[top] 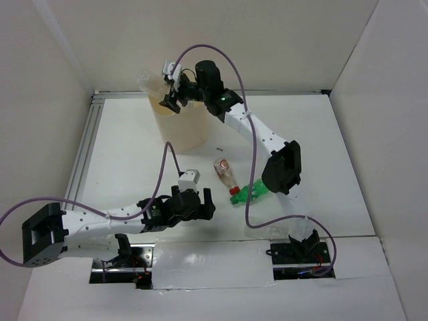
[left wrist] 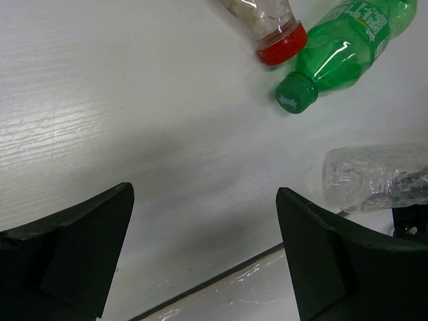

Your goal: Put the plastic bottles in the bin

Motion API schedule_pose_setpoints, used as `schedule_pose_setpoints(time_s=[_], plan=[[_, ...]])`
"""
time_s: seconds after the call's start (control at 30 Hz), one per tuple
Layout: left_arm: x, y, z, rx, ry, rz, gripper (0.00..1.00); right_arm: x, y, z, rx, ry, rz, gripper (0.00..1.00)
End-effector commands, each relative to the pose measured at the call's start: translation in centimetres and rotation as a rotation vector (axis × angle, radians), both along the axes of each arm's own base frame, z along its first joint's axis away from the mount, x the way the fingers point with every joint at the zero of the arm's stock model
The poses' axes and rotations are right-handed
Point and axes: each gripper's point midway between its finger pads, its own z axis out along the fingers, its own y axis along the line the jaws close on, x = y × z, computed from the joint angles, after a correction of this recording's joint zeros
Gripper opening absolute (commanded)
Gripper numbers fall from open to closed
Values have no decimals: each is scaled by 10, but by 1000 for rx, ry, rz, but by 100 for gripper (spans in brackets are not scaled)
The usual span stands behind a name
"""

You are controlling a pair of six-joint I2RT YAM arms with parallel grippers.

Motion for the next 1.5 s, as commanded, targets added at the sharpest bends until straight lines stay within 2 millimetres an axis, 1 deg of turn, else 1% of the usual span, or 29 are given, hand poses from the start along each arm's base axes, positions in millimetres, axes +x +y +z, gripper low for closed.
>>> schedule_pose_setpoints(time_s=[0.0, 0.07, 0.1, 0.23, 0.27, 0.3, 0.33, 0.37, 0.4, 0.43, 0.47, 0.5, 0.53, 0.57, 0.6, 0.63, 0.67, 0.7, 0.73, 0.8, 0.87, 0.97, 1.03, 1.1, 1.17, 1.23, 1.33, 1.37, 1.47], plan=[[14, -23, 20, -62, -43, 29, 100, 10, -6, 39, 79, -59, -47, 82], [26, -32, 30, -83, -61, 52, 100, 19, -17, 43, 82, -53, -78, 95], [33, -35, 23, -58, -51, 66, 100, 17, -19, 48, 81, -52, -78, 100], [62, -54, 38, -64, -56, 113, 100, 22, -63, 96, 132, -75, -156, 100], [72, -64, 41, -65, -57, 122, 100, 26, -91, 115, 154, -77, -220, 100], [78, -66, 39, -60, -51, 121, 100, 28, -107, 117, 150, -57, -255, 100], [80, -70, 38, -57, -50, 121, 100, 33, -123, 105, 129, -13, -285, 100], [86, -73, 33, -64, -29, 151, 100, 35, -140, 100, 122, 26, -317, 95], [96, -78, 41, -92, -31, 175, 100, 35, -180, 106, 117, 47, -382, 86], [97, -75, 35, -61, -16, 198, 100, 39, -199, 67, 64, 136, -412, 72], [106, -71, 33, -42, -15, 245, 100, 34, -216, 51, 50, 189, -416, 55], [115, -79, 33, -18, -16, 258, 100, 26, -256, 61, 62, 182, -470, 34], [118, -79, 29, 15, -14, 269, 100, 19, -274, 9, 14, 302, -489, 34], [118, -74, 20, 67, 5, 286, 100, 9, -290, -4, 9, 337, -503, 36], [127, -78, 26, 64, 0, 310, 100, -7, -318, 5, 23, 321, -533, 44], [136, -79, 15, 97, 3, 329, 100, -24, -343, -17, 15, 364, -570, 70], [136, -79, 5, 119, 13, 329, 100, -28, -343, -41, -2, 417, -572, 78], [142, -80, 3, 129, 18, 338, 100, -42, -364, -36, 18, 416, -601, 85], [144, -83, -13, 160, 31, 337, 100, -56, -374, -63, 11, 491, -614, 94], [154, -87, -17, 171, 34, 361, 100, -77, -394, -67, 35, 510, -630, 95], [155, -77, -39, 259, 66, 382, 100, -95, -404, -90, 31, 564, -641, 95], [156, -75, -45, 302, 75, 387, 100, -113, -416, -104, 22, 591, -637, 95], [160, -70, -49, 314, 73, 401, 94, -121, -415, -105, 33, 604, -609, 95], [161, -68, -56, 322, 87, 404, 85, -126, -415, -109, 41, 625, -594, 95], [161, -67, -58, 330, 84, 396, 62, -131, -409, -106, 55, 625, -559, 92], [165, -75, -44, 301, 55, 355, 46, -134, -405, -109, 48, 614, -521, 86], [165, -101, 6, 207, -39, 234, 35, -144, -399, -110, 6, 573, -444, 59], [166, -107, 26, 172, -64, 205, 29, -153, -395, -114, -7, 591, -416, 38], [180, -112, 110, 62, -207, 148, 28, -163, -391, -119, -70, 503, -328, 24]])
